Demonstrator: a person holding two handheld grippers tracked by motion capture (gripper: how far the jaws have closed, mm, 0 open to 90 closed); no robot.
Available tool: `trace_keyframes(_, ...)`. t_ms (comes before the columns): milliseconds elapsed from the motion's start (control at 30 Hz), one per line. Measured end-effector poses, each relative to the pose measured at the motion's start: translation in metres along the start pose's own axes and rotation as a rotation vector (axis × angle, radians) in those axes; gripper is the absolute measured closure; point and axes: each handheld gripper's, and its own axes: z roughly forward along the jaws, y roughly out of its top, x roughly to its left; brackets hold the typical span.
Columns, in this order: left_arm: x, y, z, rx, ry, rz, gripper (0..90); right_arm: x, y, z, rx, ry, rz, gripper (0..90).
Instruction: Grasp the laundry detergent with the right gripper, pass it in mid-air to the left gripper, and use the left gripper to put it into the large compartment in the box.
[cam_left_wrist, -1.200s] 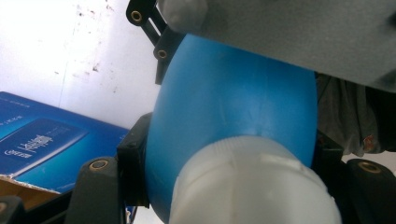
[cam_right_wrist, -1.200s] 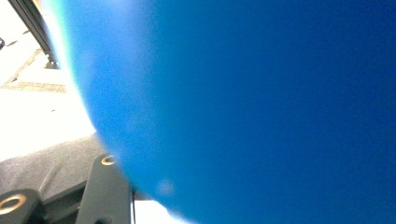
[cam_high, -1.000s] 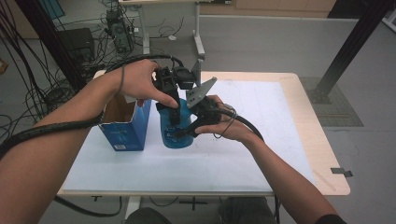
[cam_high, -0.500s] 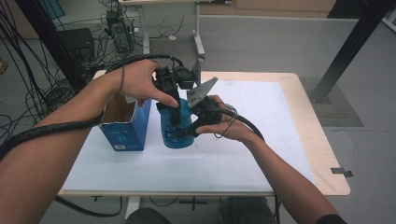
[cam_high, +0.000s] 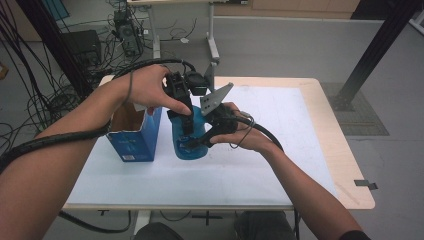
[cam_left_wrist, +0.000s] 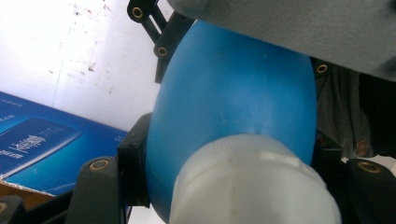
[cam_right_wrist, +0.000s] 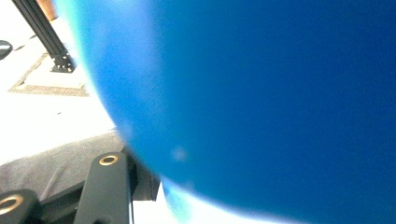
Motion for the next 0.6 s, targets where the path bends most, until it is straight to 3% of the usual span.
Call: trace_keyframes(600, 0.0035, -0.0022, -0.0001, 0.003, 0.001, -0.024, 36.3, -0.0028, -0.0050, -0.0039, -0.007, -0.006, 0.024, 35.8)
